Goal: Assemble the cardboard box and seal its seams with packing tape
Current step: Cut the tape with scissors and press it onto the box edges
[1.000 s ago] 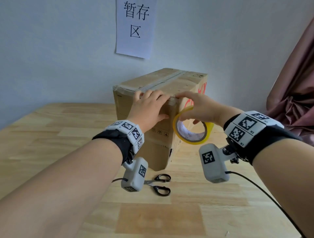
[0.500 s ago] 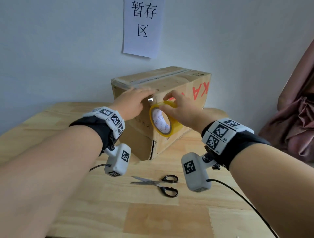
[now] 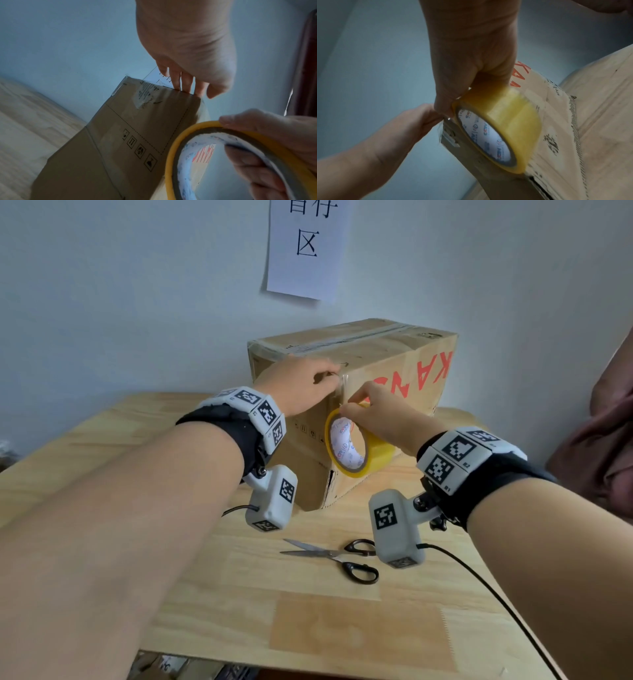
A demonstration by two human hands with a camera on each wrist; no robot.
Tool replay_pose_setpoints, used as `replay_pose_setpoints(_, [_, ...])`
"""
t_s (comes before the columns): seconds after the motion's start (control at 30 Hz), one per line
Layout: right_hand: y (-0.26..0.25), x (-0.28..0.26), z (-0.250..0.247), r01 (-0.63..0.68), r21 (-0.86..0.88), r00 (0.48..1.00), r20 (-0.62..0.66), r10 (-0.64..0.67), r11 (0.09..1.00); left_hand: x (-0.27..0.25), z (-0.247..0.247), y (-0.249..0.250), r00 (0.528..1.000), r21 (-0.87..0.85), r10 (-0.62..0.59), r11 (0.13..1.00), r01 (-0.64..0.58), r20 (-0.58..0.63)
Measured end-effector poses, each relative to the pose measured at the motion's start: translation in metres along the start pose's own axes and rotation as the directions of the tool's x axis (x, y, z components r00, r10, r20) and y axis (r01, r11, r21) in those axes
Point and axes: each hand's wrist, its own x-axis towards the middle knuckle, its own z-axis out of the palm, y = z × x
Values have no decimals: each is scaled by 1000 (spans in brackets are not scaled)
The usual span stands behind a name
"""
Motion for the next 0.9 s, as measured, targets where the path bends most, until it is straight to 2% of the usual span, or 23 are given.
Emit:
replay_pose_setpoints(0.1, [5,2,-4,25,42,1000,16,-26,999,3,6,3,996,-7,26,1000,-27,-86])
replay_pose_setpoints(0.23, [15,-5,-2,8,382,999,-39,8,924,12,13,9,982,59,50,997,-40,-180])
replay_pose_setpoints(0.33, [12,-2,2,-14,446,1000,-10,20,895,15,15,8,974,69,55,997,-40,-220])
replay_pose_setpoints(0.5, [6,10,-8,-89,261,996,51,78,961,17,14,10,975,42,43,999,-35,-220])
replay_pose_setpoints(0.63, [8,21,-24,-43,162,999,12,42,986,22,13,8,978,12,44,999,-42,-204])
replay_pose_setpoints(0.77, [9,21,-23,-17,145,988,154,-5,989,23,12,5,980,-12,46,999,-49,-196])
replay_pose_setpoints(0.9, [12,22,-18,27,6,995,99,-27,1000,20,13,8,981,8,44,999,-43,-191])
